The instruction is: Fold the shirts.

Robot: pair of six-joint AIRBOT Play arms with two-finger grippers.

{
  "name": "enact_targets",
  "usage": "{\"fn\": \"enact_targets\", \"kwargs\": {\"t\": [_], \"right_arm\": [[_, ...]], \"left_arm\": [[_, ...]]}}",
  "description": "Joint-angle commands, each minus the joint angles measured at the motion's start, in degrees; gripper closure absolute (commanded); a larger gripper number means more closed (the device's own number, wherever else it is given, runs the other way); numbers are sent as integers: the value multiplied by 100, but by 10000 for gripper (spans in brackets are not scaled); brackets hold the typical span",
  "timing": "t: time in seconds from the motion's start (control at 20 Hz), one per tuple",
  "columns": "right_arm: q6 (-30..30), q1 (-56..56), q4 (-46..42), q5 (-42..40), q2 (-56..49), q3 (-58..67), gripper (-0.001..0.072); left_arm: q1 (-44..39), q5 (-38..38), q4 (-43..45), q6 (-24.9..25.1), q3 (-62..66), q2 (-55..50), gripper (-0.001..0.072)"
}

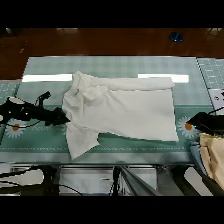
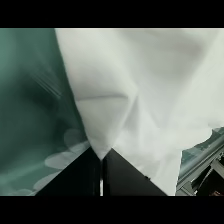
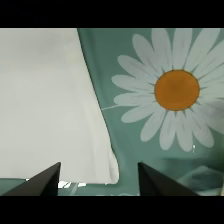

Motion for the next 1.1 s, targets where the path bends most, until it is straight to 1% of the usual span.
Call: {"fn": "enact_targets", "kwargs": {"t": [0.0,0.1,0.2,0.4,0.55,0.7,0.8,0.9,0.95,1.0,1.05], "right_arm": [[-66,-4,-144,433,-439,-4,200],[-98,-2,-157,555,-813,-2,199],[-96,-2,-155,557,-1113,-2,173],[-90,0,111,415,-1552,-94,164],[-81,0,184,48,-1576,-544,164],[-87,0,448,-415,-1576,-1069,168],[-85,39,769,-807,-1576,-1331,196],[-83,240,1113,-1211,-1576,-1456,247],[-74,372,1250,-1351,-1576,-1460,311],[-76,474,1445,-1447,-1576,-1458,421],[-103,514,1646,-1475,-1576,-1458,634]], "left_arm": [[-24,-81,-39,177,-2,-9,682],[-24,-85,-39,210,-2,-9,682],[-24,-120,-39,212,-2,-9,682],[-24,-127,-39,210,-2,-9,681],[-24,-170,-42,210,-2,-9,681],[-24,-168,-44,210,-2,-9,682],[-24,-168,-105,210,-2,-7,682],[-24,-173,-280,334,-2,2,682],[-24,-188,-393,363,-2,4,681],[-24,-192,-479,374,-2,4,682],[-24,-219,-562,450,0,4,681]]}}
